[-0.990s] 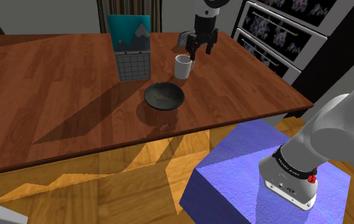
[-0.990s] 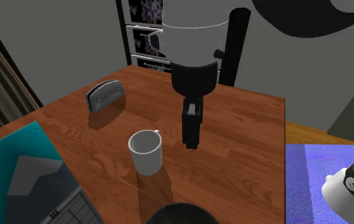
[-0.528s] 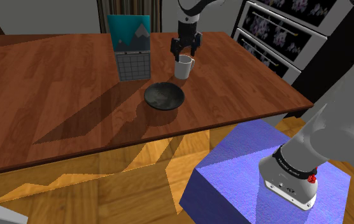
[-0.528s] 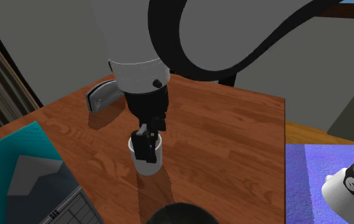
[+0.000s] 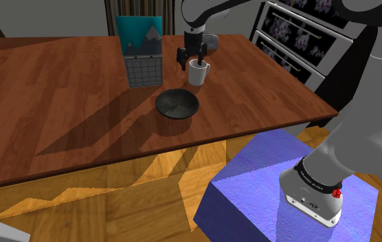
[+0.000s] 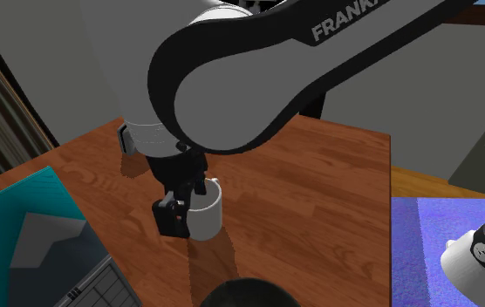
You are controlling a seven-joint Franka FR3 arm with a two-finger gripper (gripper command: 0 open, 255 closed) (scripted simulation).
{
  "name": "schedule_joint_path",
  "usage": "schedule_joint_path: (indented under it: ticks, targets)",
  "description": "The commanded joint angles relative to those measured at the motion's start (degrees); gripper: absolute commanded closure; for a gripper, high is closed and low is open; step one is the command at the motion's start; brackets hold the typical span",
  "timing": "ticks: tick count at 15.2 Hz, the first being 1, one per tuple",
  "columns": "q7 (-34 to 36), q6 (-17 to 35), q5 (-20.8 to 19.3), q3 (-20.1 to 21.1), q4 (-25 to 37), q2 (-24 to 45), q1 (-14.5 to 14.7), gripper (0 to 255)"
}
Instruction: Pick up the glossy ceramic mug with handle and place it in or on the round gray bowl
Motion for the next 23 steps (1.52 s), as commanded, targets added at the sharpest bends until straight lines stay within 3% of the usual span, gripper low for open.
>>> schedule_joint_path:
  ticks: [1,10,11,23]
  targets:
    - [0.0,1.6,-0.1,0.0,-1.2,0.4,0.0,0]
    - [0.1,2.7,-0.1,-0.1,-1.8,0.9,0.0,0]
    - [0.1,2.7,-0.1,-0.1,-1.8,0.9,0.0,255]
    - [0.0,0.7,0.0,0.0,-0.8,-0.1,-0.1,255]
